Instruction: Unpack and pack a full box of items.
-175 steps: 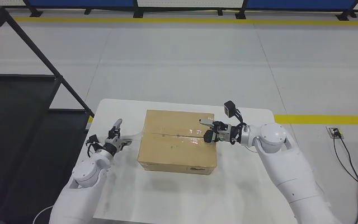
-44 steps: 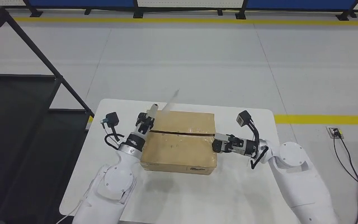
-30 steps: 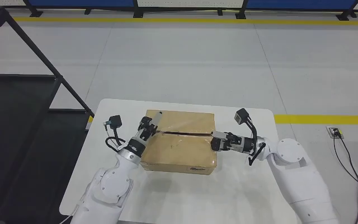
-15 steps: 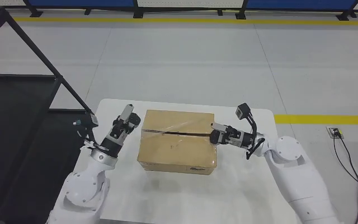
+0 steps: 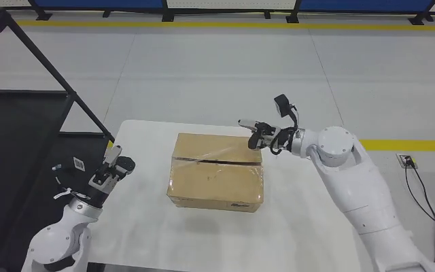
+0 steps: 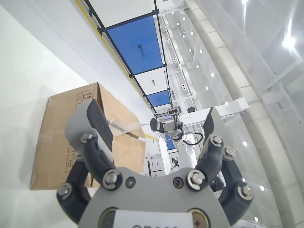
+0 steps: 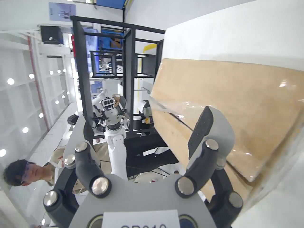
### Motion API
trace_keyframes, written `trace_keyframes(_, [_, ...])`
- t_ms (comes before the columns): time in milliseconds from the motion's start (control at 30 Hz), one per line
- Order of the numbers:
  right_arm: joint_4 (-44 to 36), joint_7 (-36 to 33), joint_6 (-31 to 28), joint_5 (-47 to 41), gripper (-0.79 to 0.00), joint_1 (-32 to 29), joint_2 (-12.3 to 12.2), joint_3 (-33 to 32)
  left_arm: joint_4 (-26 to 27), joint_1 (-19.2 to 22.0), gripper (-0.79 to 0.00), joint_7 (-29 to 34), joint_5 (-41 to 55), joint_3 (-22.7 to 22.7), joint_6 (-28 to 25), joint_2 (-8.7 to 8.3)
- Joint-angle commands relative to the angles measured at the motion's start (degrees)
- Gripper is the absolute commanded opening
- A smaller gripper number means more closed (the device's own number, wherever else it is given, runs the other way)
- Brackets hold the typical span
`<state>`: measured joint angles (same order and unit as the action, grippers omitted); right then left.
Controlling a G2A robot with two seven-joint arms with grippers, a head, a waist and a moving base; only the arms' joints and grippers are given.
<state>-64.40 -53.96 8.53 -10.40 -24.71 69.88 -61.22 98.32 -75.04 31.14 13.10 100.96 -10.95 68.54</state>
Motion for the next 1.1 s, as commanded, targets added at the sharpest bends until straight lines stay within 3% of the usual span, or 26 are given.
trace_keyframes(0, [1.3,-2.6,4.2,1.3,0.0,1.4,-0.4,-0.5,0.0,-0.6,0.0,0.1,0.3,-0.1,-0.4,-0.04])
trace_keyframes(100, [1.6,-4.9,8.1,0.9,0.0,1.7,-0.7,-1.3,0.2,-0.7,0.0,1.2,0.1,-0.4,-0.8,-0.18])
trace_keyframes(400, [1.4,-4.6,8.2,0.8,0.0,1.2,-0.7,-1.1,0.5,0.9,0.0,4.1,-2.1,-1.9,-0.5,-0.7])
trace_keyframes(600, [3.4,-5.6,15.7,-1.0,0.0,3.0,-0.2,0.5,0.5,0.7,0.0,3.6,-2.3,-2.4,-1.0,-0.86])
trace_keyframes(867, [10.4,-7.6,20.9,-2.7,-0.129,7.9,1.2,4.1,0.2,0.2,0.0,2.8,-1.5,-2.1,-1.5,-1.09])
trace_keyframes(1000, [15.3,-9.0,22.0,-3.6,-0.262,10.6,2.2,6.5,0.4,0.0,0.0,2.4,-1.3,-2.0,-1.6,-1.2])
trace_keyframes(1067, [17.6,-9.7,22.0,-4.0,-0.252,11.7,2.7,7.4,0.5,-0.1,0.0,2.3,-1.1,-1.9,-1.7,-1.26])
